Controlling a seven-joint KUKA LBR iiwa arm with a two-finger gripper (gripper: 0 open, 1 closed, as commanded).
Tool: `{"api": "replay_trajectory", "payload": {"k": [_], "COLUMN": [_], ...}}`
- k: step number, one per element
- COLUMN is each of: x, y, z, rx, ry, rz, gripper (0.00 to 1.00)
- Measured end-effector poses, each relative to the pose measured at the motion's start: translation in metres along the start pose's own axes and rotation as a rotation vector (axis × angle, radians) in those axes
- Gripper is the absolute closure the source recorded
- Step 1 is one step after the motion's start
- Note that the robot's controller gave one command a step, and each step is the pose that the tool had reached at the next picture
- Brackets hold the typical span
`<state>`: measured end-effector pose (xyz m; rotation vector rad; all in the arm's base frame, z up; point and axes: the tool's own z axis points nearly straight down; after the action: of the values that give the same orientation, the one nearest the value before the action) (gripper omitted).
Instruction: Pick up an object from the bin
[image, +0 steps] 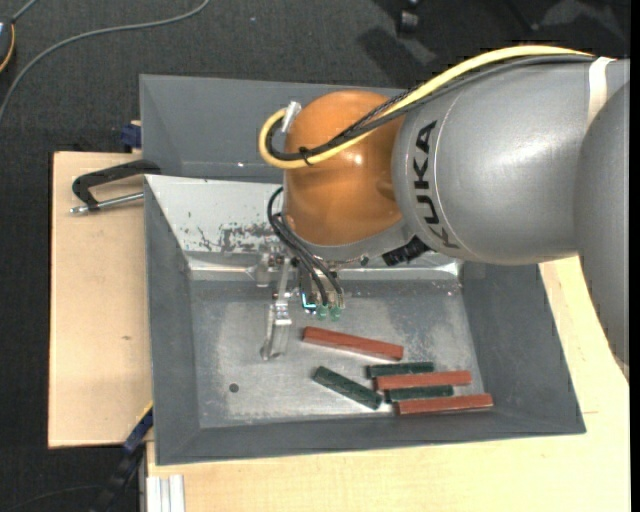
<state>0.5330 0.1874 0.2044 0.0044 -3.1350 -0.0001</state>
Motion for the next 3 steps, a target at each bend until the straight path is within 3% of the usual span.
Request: {"api": "replay_trajectory", "payload": {"k": [1, 2, 3], "x": [-0.053, -0.022, -0.012], "y": [-0.094, -0.158, -0.145], "z": [0.138, 0.103, 0.095], "rx": [0.003, 0.0, -0.002], "ry": [-0.001, -0.008, -0.007], "rz": [-0.105, 0.146, 0.139], "gripper": [0.0, 0.0, 0.0]}}
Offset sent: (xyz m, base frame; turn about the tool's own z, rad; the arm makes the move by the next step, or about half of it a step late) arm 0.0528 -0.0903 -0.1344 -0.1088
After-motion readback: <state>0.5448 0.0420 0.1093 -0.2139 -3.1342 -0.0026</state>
